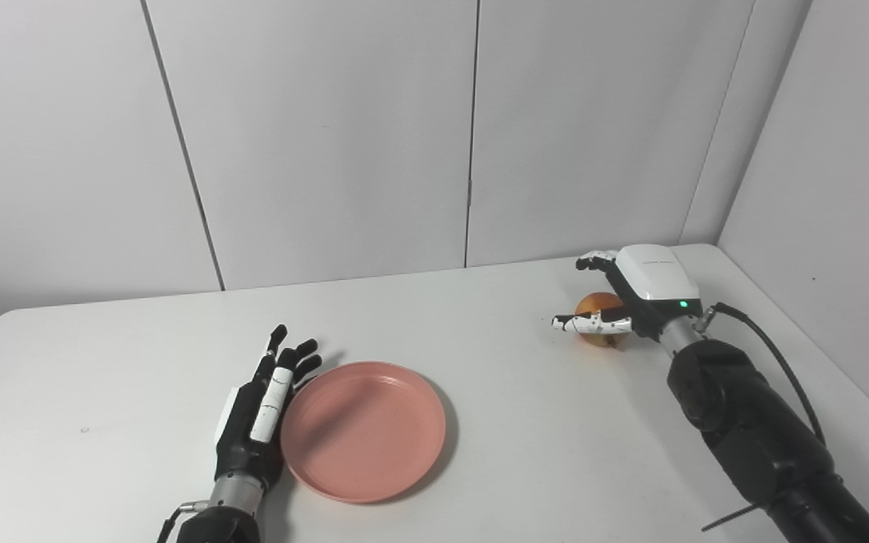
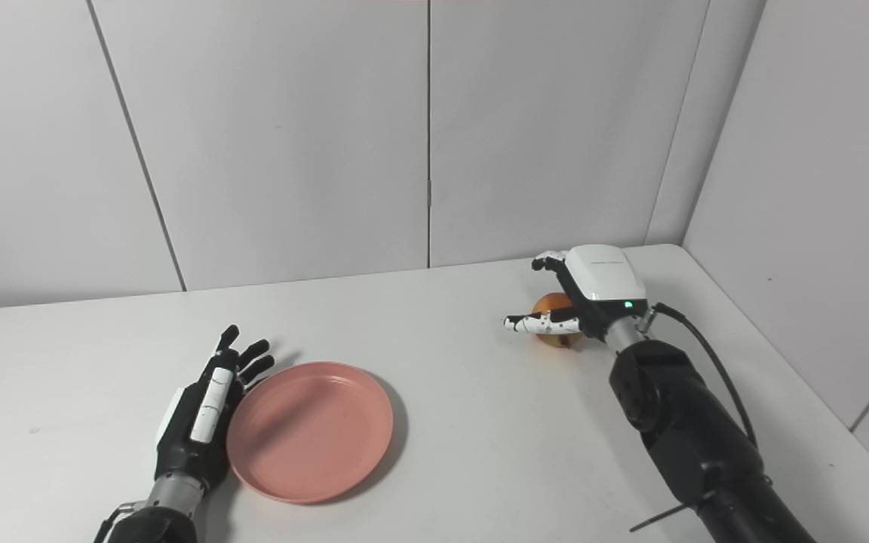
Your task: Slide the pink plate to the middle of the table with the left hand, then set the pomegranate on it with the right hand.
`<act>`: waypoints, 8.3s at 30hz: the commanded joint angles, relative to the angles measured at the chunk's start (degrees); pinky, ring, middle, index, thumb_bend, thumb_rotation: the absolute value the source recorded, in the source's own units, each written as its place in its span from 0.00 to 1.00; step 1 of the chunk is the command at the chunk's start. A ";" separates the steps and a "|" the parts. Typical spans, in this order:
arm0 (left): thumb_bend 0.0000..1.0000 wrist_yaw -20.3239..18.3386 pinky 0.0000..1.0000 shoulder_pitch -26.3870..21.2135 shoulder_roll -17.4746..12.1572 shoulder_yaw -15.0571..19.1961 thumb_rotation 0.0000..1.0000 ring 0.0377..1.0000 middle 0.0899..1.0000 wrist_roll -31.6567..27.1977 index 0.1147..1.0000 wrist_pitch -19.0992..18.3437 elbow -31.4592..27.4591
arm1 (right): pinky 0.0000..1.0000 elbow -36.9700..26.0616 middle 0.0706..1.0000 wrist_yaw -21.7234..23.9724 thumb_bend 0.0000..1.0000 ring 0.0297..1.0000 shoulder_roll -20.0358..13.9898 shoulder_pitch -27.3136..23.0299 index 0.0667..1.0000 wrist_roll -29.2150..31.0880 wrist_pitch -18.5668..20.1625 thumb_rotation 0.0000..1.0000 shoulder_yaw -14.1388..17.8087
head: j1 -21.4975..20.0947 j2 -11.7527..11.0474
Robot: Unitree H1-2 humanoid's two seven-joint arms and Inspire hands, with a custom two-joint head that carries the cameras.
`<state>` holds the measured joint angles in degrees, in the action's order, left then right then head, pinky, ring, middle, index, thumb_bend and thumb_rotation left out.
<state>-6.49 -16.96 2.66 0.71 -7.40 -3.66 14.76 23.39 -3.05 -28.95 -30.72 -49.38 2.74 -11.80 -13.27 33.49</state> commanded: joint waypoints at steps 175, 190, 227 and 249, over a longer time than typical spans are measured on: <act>0.79 7.30 0.76 1.08 5.93 -3.52 0.83 0.84 0.86 5.26 1.00 -2.70 -3.40 | 0.28 -23.47 0.35 21.96 0.51 0.31 15.48 0.52 0.45 6.69 0.39 0.15 -16.72 | 10.86 3.33; 0.78 7.18 0.75 1.10 6.19 -3.71 0.82 0.82 0.85 5.51 1.00 -2.98 -3.90 | 0.31 -21.33 0.40 22.91 0.51 0.35 15.18 -0.74 0.45 4.68 -0.26 0.14 -17.51 | 10.95 3.60; 0.76 5.22 0.85 1.05 5.85 -3.35 0.81 0.88 0.89 4.61 1.00 -1.17 -3.60 | 0.47 -20.63 0.57 20.87 0.93 0.53 13.54 0.09 0.60 13.67 -11.71 0.92 -13.70 | 10.81 3.77; 0.84 15.03 1.00 -1.25 3.62 -1.27 0.96 1.00 1.00 13.31 1.00 12.32 -0.50 | 0.98 -8.59 0.93 7.21 0.92 0.95 29.28 5.81 0.88 52.75 -9.41 1.00 15.79 | 11.03 4.18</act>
<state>7.48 -15.30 6.49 -0.69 5.44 5.80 15.07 15.15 5.55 -0.47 -23.82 2.46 -5.74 3.37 -2.29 37.71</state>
